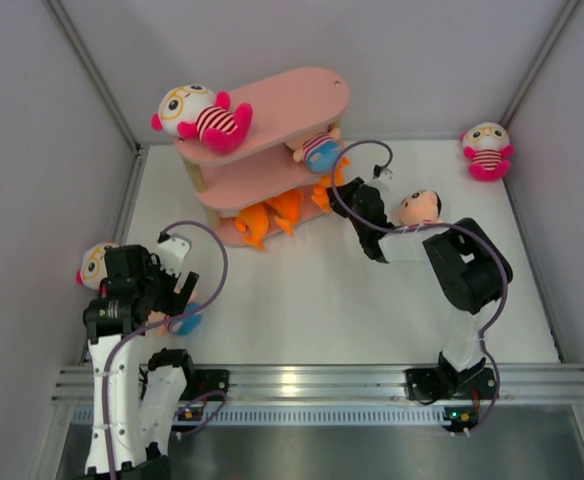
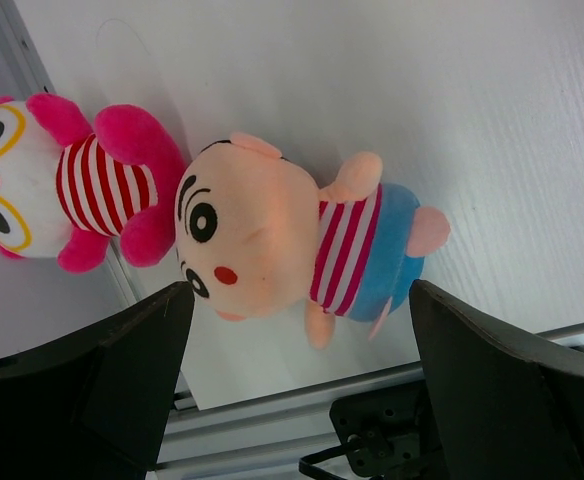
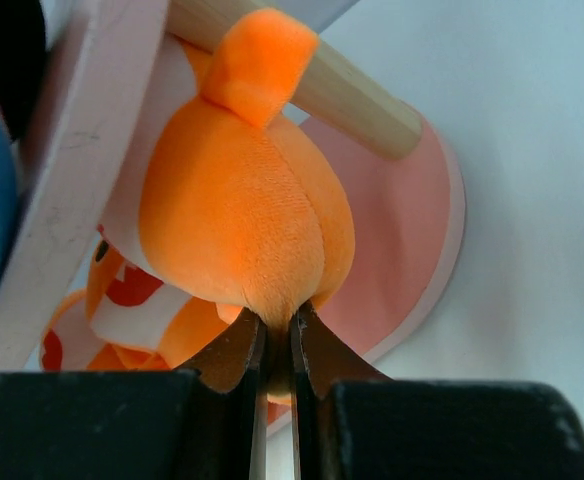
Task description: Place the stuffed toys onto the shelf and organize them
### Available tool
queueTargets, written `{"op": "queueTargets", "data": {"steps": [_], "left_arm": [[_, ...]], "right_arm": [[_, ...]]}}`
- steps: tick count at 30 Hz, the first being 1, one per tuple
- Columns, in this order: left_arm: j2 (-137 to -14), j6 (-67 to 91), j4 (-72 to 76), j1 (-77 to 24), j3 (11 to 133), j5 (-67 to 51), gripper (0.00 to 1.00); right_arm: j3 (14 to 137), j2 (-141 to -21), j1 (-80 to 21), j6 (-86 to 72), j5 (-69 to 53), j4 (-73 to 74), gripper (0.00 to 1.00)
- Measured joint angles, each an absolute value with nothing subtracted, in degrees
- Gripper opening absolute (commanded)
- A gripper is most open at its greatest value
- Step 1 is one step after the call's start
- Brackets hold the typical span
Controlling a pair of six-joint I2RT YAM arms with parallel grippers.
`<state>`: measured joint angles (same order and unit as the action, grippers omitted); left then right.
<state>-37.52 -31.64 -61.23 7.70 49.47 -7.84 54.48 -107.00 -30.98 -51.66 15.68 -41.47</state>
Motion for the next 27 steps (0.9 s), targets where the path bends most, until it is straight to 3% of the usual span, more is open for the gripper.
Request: {"op": "queueTargets", "data": {"steps": [8,12,17,21,24,27], "left_arm": [[-37.2,-31.7,-61.2,7.7,49.3,-7.8,0.95],[-37.2,-32.0,-61.2,7.7,49.0,-7.6,0.95],[-37.2,-32.5,-61.2,7.7,48.9,-7.4,0.95],[-37.2,-32.8,-61.2,7.7,48.8,-7.4,0.95],[-37.1,-32.9,-61.2,7.7,48.7,-7.4,0.95],[-36.8,-33.0,-61.2,7.7,48.6,-7.4,0.95]], "right_arm": [[57.8,-110.8,-31.6,-55.2,17.0,-38.2,0.00],[60.5,-112.3,-31.9,-56.2,16.9,-35.3,0.16],[61.9,-113.1,-31.9,-56.7,16.4,-31.6,0.26],[62.4,-113.1,-31.9,-56.5,15.6,-29.3,0.42],[62.5,-113.1,-31.9,-55.4,14.8,-28.5,0.38],[63.5,-113.1,-31.9,-54.2,13.7,-26.9,0.20]]}}
